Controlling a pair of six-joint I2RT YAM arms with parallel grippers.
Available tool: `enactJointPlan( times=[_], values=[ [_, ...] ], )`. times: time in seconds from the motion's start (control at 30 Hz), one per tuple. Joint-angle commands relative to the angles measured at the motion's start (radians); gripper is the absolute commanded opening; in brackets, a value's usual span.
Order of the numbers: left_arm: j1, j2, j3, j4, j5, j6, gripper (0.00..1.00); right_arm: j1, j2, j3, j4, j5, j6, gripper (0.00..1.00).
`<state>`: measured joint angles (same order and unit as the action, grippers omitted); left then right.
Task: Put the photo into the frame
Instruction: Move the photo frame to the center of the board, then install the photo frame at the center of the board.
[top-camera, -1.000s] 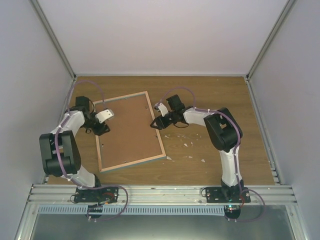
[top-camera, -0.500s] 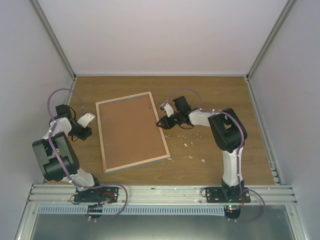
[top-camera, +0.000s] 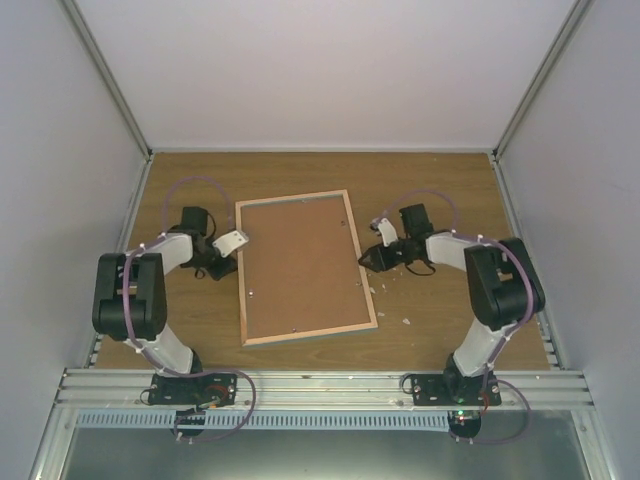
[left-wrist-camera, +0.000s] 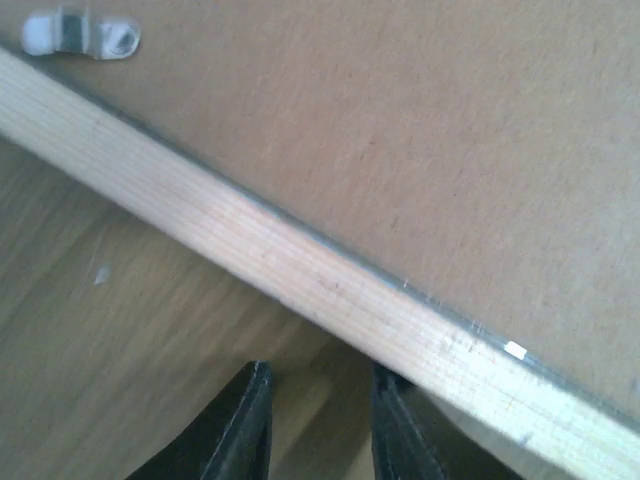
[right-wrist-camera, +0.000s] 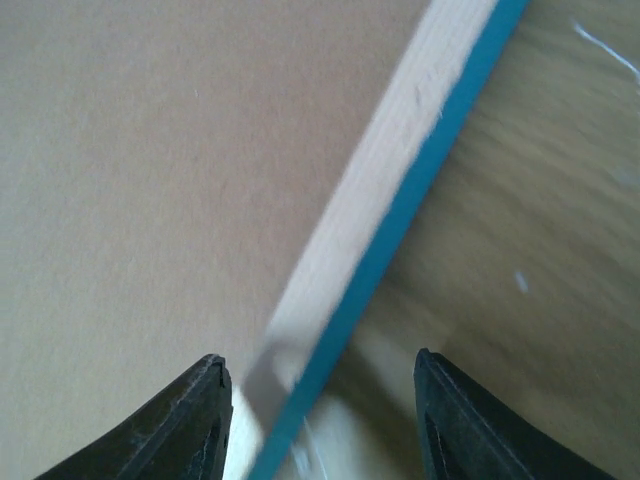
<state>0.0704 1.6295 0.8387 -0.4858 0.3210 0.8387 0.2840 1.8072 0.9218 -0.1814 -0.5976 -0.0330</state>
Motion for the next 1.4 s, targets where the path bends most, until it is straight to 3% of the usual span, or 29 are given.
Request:
enactJointPlan(
  times=[0.0, 0.1, 0.23, 0.33, 0.5, 0.83, 1.37],
  values=[
    [-0.114, 0.084, 0.036, 0.046, 0.076, -0.070, 0.31, -0.049, -0.115, -0.056, -0.066, -0.026, -0.074, 0.53],
    [-0.176, 0.136, 0.077, 0.045, 0.111, -0.071, 0.31, -0.048, -0.103, -0.001, -0.076, -0.027, -0.161, 0.52],
    [-0.182, 0.184, 0.151, -0.038, 0.212, -0.086, 0.31, -0.021, -0.051, 0.193, -0.168, -0.051, -0.257, 0.47],
    [-0.167, 0.211, 0.196, -0.122, 0.307, -0.119, 0.32, 0.065, -0.062, 0.214, -0.104, -0.068, -0.284, 0.44],
    [-0.153, 0.241, 0.217, -0.192, 0.367, -0.170, 0.32, 0.228, 0.059, 0.264, -0.038, -0.112, -0.260, 0.23],
    [-0.148, 0.219, 0.129, -0.140, 0.352, -0.227, 0.33, 0.428, 0.144, 0.256, 0.048, -0.046, -0.240, 0.01],
    [-0.150, 0.206, 0.086, -0.111, 0.353, -0.230, 0.33, 0.483, 0.236, 0.300, 0.037, -0.023, -0.167, 0.01]
  ],
)
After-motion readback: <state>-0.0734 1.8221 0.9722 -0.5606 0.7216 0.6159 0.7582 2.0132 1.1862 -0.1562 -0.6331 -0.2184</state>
